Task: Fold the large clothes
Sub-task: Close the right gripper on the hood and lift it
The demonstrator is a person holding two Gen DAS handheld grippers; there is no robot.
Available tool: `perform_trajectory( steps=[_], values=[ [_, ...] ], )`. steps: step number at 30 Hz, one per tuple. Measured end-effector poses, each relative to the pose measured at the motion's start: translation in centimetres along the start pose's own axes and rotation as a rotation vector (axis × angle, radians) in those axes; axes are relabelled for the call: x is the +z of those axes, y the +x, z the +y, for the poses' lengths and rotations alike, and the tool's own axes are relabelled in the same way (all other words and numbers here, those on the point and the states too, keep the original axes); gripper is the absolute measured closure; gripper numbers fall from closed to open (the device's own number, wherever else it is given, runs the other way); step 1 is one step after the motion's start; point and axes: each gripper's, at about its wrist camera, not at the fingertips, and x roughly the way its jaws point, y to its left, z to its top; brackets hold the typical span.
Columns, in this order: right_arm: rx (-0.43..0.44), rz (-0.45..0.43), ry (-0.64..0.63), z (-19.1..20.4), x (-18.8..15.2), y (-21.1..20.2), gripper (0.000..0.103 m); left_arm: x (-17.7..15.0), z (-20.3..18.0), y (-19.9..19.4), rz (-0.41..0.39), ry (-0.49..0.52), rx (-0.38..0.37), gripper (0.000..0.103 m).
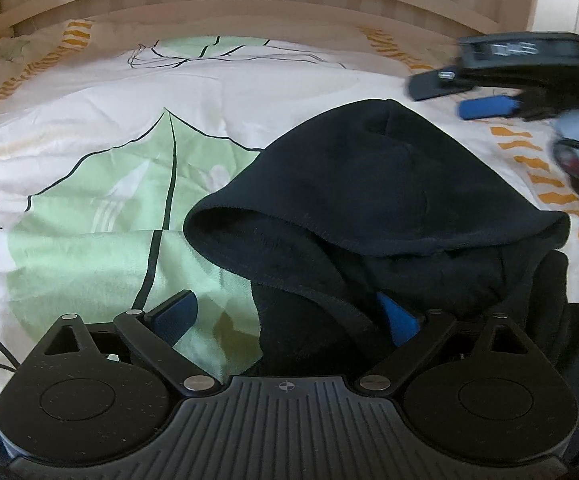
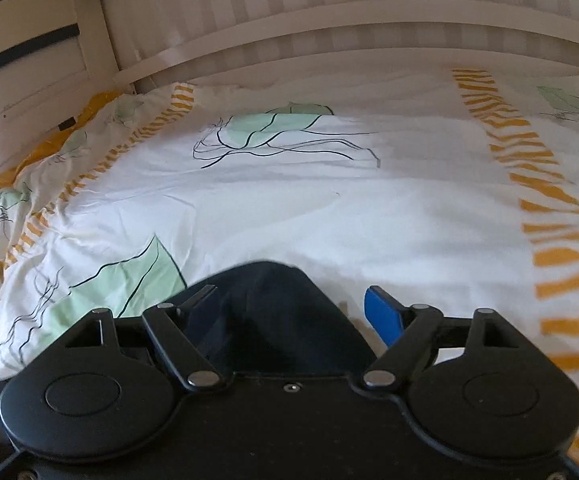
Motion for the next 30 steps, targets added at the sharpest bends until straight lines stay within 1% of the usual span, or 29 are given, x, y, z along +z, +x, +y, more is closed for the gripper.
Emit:
perform_trajectory(
  steps=[3, 7, 8, 9, 10, 11, 12, 14, 16, 18, 19, 21, 22, 25, 27, 30],
  values=[
    [0.018, 0.021, -0.024, 0.5, 0.5, 2.3, 0.022, -0.1, -0.1, 0.0, -0.006, -0.002, 0.002, 0.005],
    [0.038, 0.055, -0.04, 0.8, 0.7, 4.1, 0.023, -0.1, 0.0, 0.0, -0.008, -0.005, -0.001, 0.005],
    [0.041, 0.065, -0.034, 0.7, 0.6, 4.5, 0.029, -0.1, 0.1, 0.0, -0.009, -0.007, -0.003, 0.005],
    [0.044, 0.078, -0.026, 0.5, 0.6, 4.8, 0.044, -0.1, 0.1, -0.1, -0.009, -0.008, -0.006, 0.006],
    [0.04, 0.095, -0.017, 0.3, 0.4, 5.2, 0.053, 0.1, 0.3, -0.2, -0.011, -0.011, -0.013, 0.007],
    [0.03, 0.107, -0.014, 0.3, 0.3, 5.4, 0.068, 0.2, 0.5, -0.5, -0.011, -0.014, -0.024, 0.007],
    [0.021, 0.11, -0.017, 0.4, 0.2, 5.4, 0.075, 0.5, 0.6, -1.0, -0.01, -0.014, -0.036, 0.008],
    [0.02, 0.088, -0.047, 0.8, 0.2, 4.6, 0.08, 0.7, 0.9, -2.6, -0.044, -0.016, -0.052, 0.008],
    [0.018, 0.05, -0.086, 1.4, 0.5, 3.2, 0.081, 0.7, 0.8, -4.8, -0.082, -0.012, -0.091, 0.008],
    [0.027, -0.001, -0.109, 1.9, 0.7, 1.4, 0.082, 0.3, 0.4, -6.4, -0.086, -0.003, -0.15, 0.008],
    [0.033, -0.025, -0.122, 2.3, 0.8, 0.5, 0.082, 0.0, 0.0, -6.7, -0.059, 0.009, -0.197, 0.008],
    [0.045, -0.079, -0.164, 3.3, 0.6, -2.1, 0.082, -0.8, -0.5, -6.4, 0.013, 0.008, -0.264, 0.008],
    [0.05, -0.106, -0.194, 4.0, 0.3, -3.6, 0.082, -1.3, -0.7, -6.1, 0.04, -0.003, -0.27, 0.008],
    [0.074, -0.177, -0.292, 6.4, -0.9, -8.0, 0.082, -2.4, -0.7, -5.4, 0.065, -0.019, -0.232, 0.008],
    [0.104, -0.221, -0.334, 7.8, -2.2, -11.4, 0.082, -2.7, -0.6, -5.4, 0.063, -0.029, -0.216, 0.008],
    [0.128, -0.264, -0.44, 10.4, -5.5, -16.1, 0.082, -3.1, -0.6, -5.8, 0.054, -0.035, -0.17, 0.008]
  ],
)
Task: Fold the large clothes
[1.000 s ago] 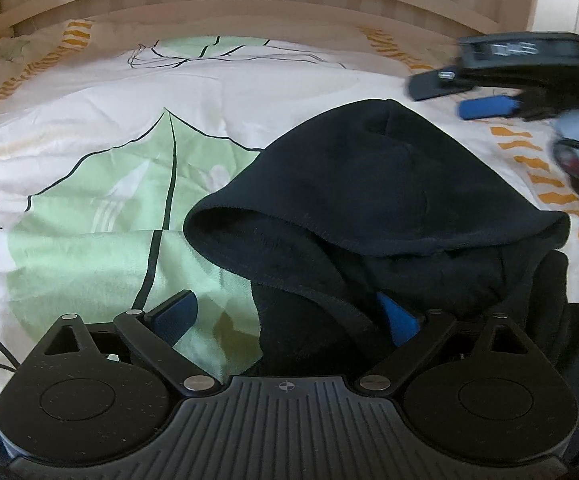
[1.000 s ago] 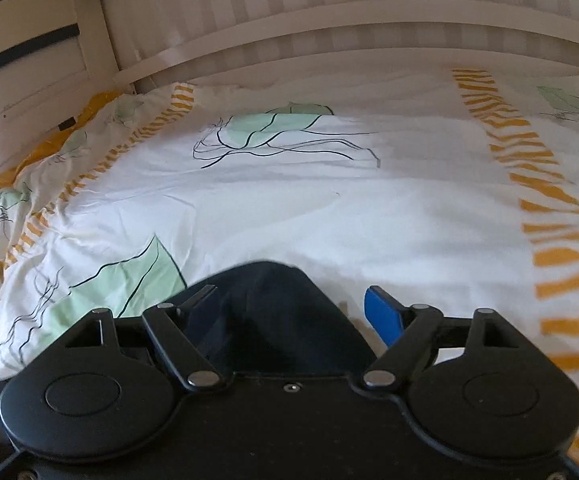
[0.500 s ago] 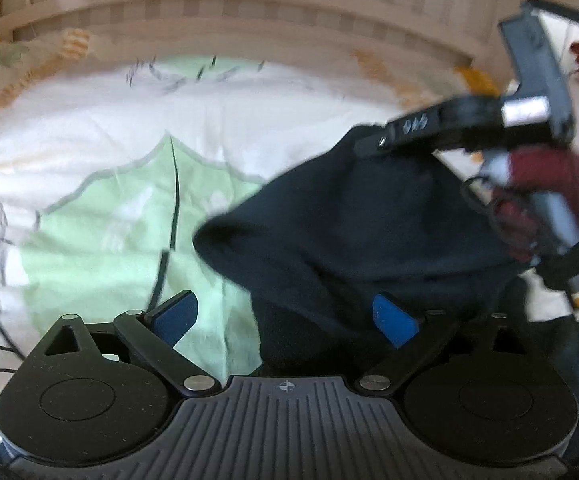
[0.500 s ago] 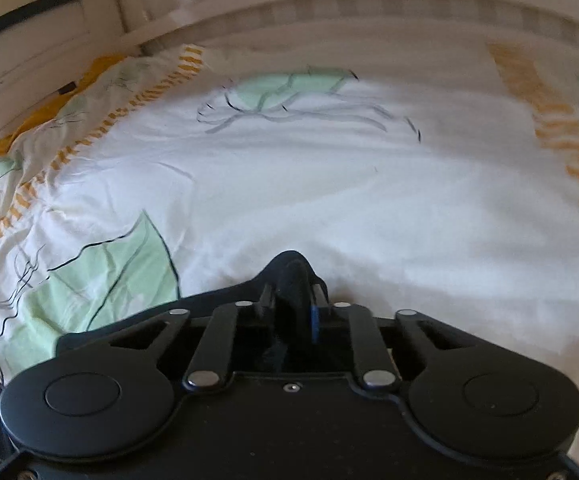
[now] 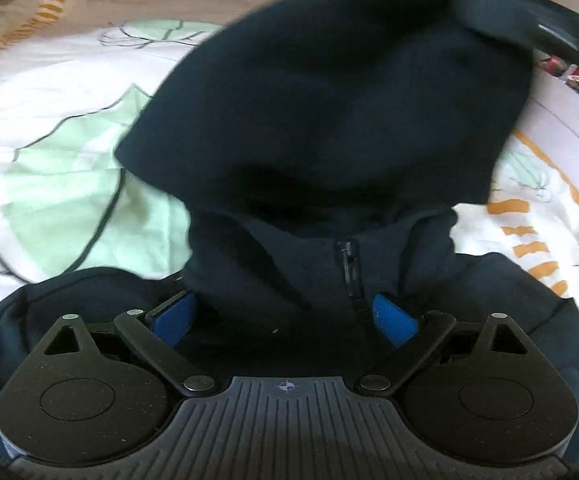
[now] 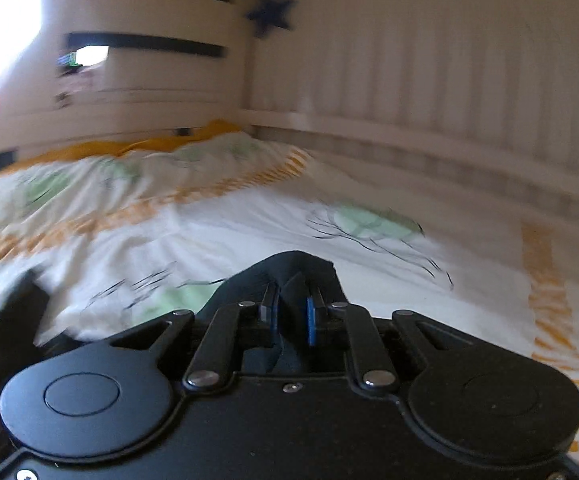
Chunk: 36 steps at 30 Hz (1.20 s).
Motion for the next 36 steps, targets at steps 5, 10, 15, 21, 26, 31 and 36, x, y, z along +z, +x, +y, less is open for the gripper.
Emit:
perform_trajectory(
  steps=[5, 10, 15, 21, 26, 31, 36],
  values=[
    [0.054, 0.015, -0.129, 6.6, -3.5, -5.7, 0.083, -2.0, -0.1, -3.1, -0.005, 0.014, 0.075, 0.008],
    [0.125, 0.124, -0.176, 11.1, -7.5, -8.5, 0.083, -5.5, 0.8, -7.0, 0.003, 0.08, 0.182, 0.008],
    [0.192, 0.255, -0.144, 12.5, -10.2, -9.9, 0.073, -8.1, 4.0, -10.3, 0.019, 0.03, 0.234, 0.007],
    [0.176, 0.242, 0.036, 9.9, -9.6, -11.9, 0.048, -7.8, 5.0, -13.8, -0.02, -0.058, 0.217, 0.007],
    [-0.038, 0.194, 0.451, 3.9, -8.8, -10.9, 0.038, -6.8, 4.6, -14.0, -0.048, -0.214, 0.047, 0.007],
    [-0.14, 0.222, 0.654, 0.9, -9.3, -8.0, 0.03, -6.1, 3.6, -10.4, 0.007, -0.289, -0.049, 0.008],
    [-0.162, 0.22, 0.763, 0.6, -10.5, -7.4, 0.029, -5.9, 3.4, -8.3, 0.017, -0.346, -0.084, 0.026]
  ],
)
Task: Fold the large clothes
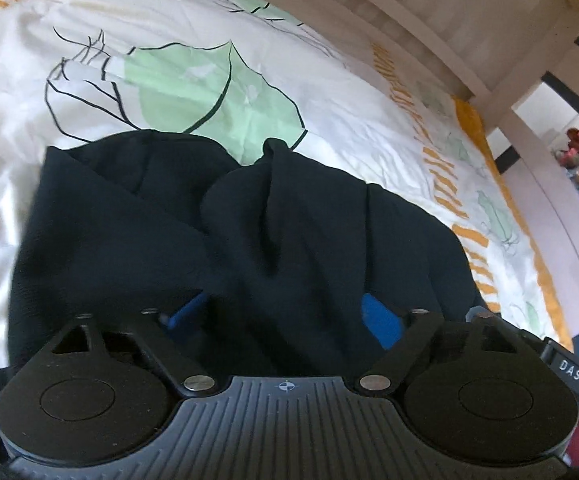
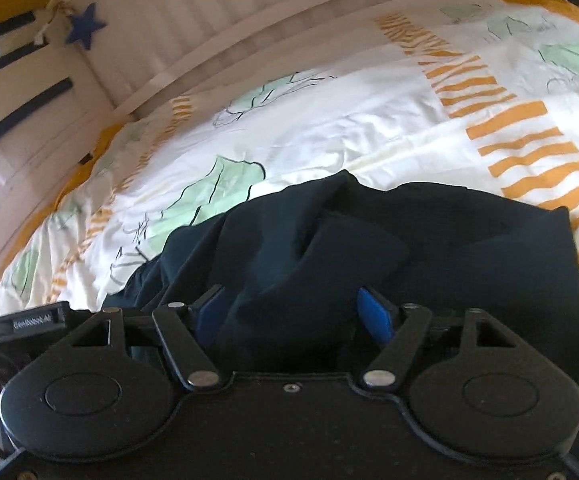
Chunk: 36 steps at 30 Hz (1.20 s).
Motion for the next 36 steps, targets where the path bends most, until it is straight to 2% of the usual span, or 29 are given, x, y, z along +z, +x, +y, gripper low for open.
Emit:
perform_trajectory(
  steps=[2, 4, 5, 6, 7, 9, 11, 13, 15, 17, 19, 22, 24, 25, 26, 28, 30, 32, 36],
  values=[
    [-0.013, -0.008, 0.012, -0.3, -0.4, -0.1, 0.028, 0.2, -0.4, 0.2, -0.002, 0.015, 0.003, 0.032],
    [-0.024, -0.015, 0.016, -0.4, -0.6, 0.0, 0.028, 0.4, -0.5, 0.5, -0.009, 0.018, 0.005, 0.042],
    [-0.03, -0.017, 0.019, -0.4, -0.5, 0.2, 0.028, 0.4, -0.4, 0.5, -0.017, 0.012, -0.009, 0.063],
    [-0.043, -0.015, 0.021, -0.4, -0.4, 0.5, 0.033, 0.6, -0.3, 0.6, -0.025, 0.0, -0.016, 0.094],
    [-0.055, -0.013, 0.02, -0.3, -0.4, 0.6, 0.04, 0.7, -0.2, 0.5, -0.046, -0.007, 0.005, 0.096],
    [-0.084, -0.002, 0.0, 0.1, -0.4, 0.8, 0.084, 1.1, -0.7, -0.6, -0.093, 0.009, 0.023, 0.096],
    [-0.085, -0.013, -0.013, 0.5, 0.2, 0.3, 0.084, 1.5, -1.6, -2.8, -0.164, 0.047, 0.004, 0.096],
    [-0.043, -0.071, -0.013, 1.0, 0.9, -1.4, 0.085, 1.4, -2.4, -5.3, -0.224, 0.102, -0.013, 0.096],
    [-0.023, -0.134, -0.038, 1.6, 1.3, -3.4, 0.085, 1.0, -2.4, -6.5, -0.237, 0.117, -0.025, 0.096],
    [-0.02, -0.154, -0.049, 1.5, 0.9, -4.5, 0.085, -0.1, -1.6, -6.4, -0.227, 0.115, -0.011, 0.095],
    [-0.05, -0.124, -0.035, 0.5, -0.2, -4.3, 0.085, -1.4, -0.3, -4.8, -0.185, 0.104, 0.043, 0.095],
    [-0.142, -0.024, 0.003, -1.7, -2.7, -2.0, 0.086, -3.2, 1.9, -1.8, -0.105, 0.059, 0.085, 0.088],
    [-0.155, 0.001, 0.025, -2.8, -4.0, -1.0, 0.088, -4.1, 2.0, -1.8, -0.147, 0.091, 0.076, 0.086],
    [-0.146, -0.026, 0.025, -3.0, -4.5, -1.1, 0.089, -4.2, 1.7, -1.9, -0.156, 0.115, 0.082, 0.085],
    [-0.146, -0.037, 0.021, -2.9, -4.7, -1.2, 0.089, -4.2, 1.6, -2.1, -0.158, 0.127, 0.087, 0.082],
    [-0.147, -0.048, 0.017, -2.5, -4.5, -1.4, 0.078, -3.9, 1.1, -2.7, -0.158, 0.132, 0.102, 0.069],
    [-0.167, -0.075, -0.001, -2.0, -4.4, -2.1, 0.053, -3.8, 0.3, -3.9, -0.198, 0.146, 0.133, 0.048],
    [-0.186, -0.131, -0.036, -1.1, -4.4, -3.4, 0.039, -4.1, -1.0, -5.4, -0.26, 0.196, 0.159, 0.044],
    [-0.167, -0.21, -0.152, 2.1, -4.3, -5.1, 0.038, -4.3, -4.2, -5.9, -0.295, 0.305, 0.153, 0.032]
  ],
)
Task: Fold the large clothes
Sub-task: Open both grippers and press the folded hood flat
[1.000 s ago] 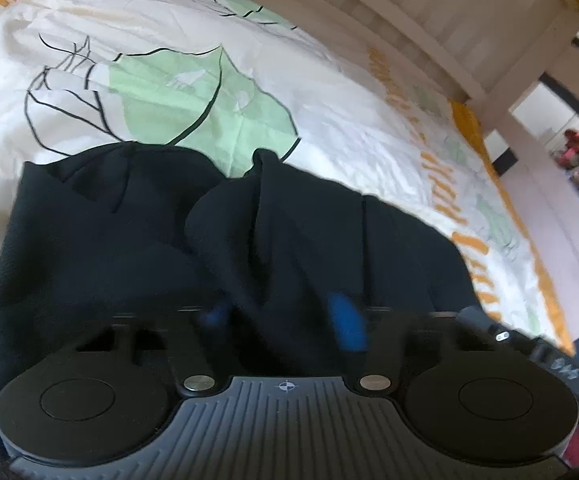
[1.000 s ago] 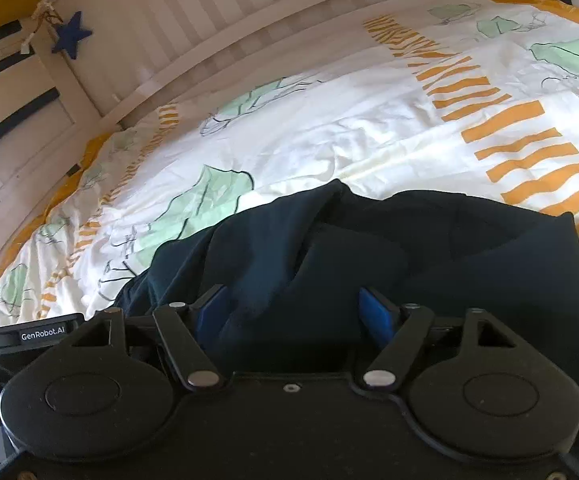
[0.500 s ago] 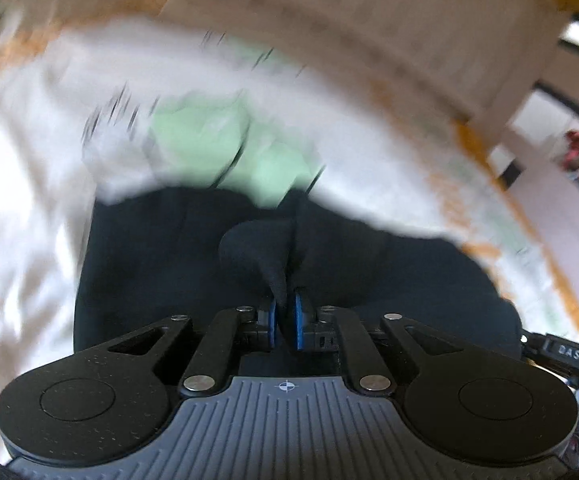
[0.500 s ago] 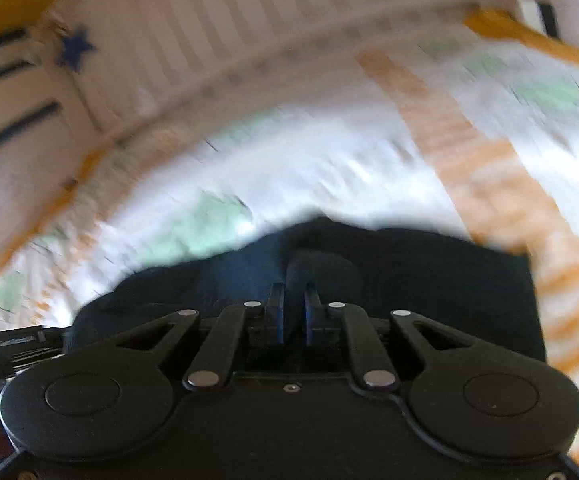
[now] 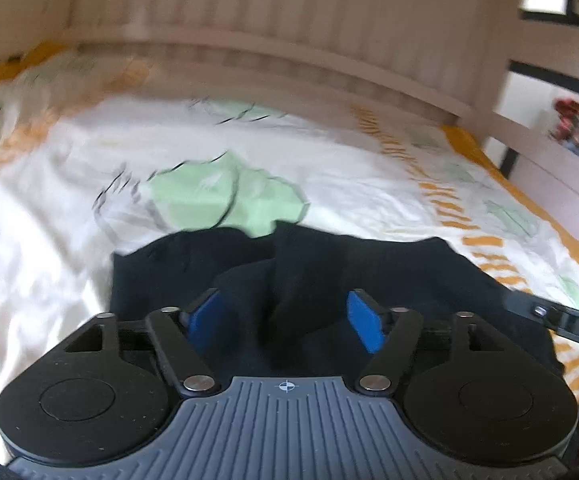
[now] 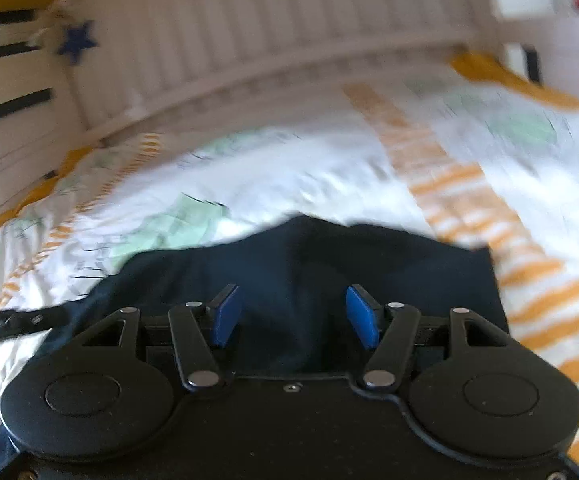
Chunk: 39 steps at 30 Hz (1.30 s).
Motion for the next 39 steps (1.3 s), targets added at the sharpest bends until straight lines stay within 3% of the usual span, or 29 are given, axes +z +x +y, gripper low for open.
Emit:
perform_trajectory(
  steps=[5, 9, 11, 13, 23, 39],
  values=[
    [0.054, 0.01, -0.09, 3.5, 0.7, 1.2, 0.038, -0.2, -3.0, 2.2, 0.054, 0.111, -0.006, 0.031],
    [-0.006, 0.139, -0.148, 4.0, -1.6, 3.8, 0.038, -3.3, -3.1, 4.6, 0.163, 0.19, 0.045, 0.03],
    [-0.026, 0.199, -0.157, 3.5, -3.4, 5.1, 0.038, -5.0, -2.8, 4.5, 0.137, 0.245, 0.043, 0.027],
    [-0.024, 0.143, -0.196, 3.6, -4.7, 4.5, 0.038, -6.2, -2.8, 4.2, 0.077, 0.286, 0.046, 0.026],
    [-0.025, 0.108, -0.209, 3.8, -5.4, 4.4, 0.033, -6.4, -2.9, 4.0, 0.039, 0.263, 0.037, 0.021],
    [0.004, 0.094, -0.184, 3.4, -5.6, 4.3, 0.03, -6.3, -2.7, 4.2, 0.048, 0.253, 0.03, 0.02]
  ],
)
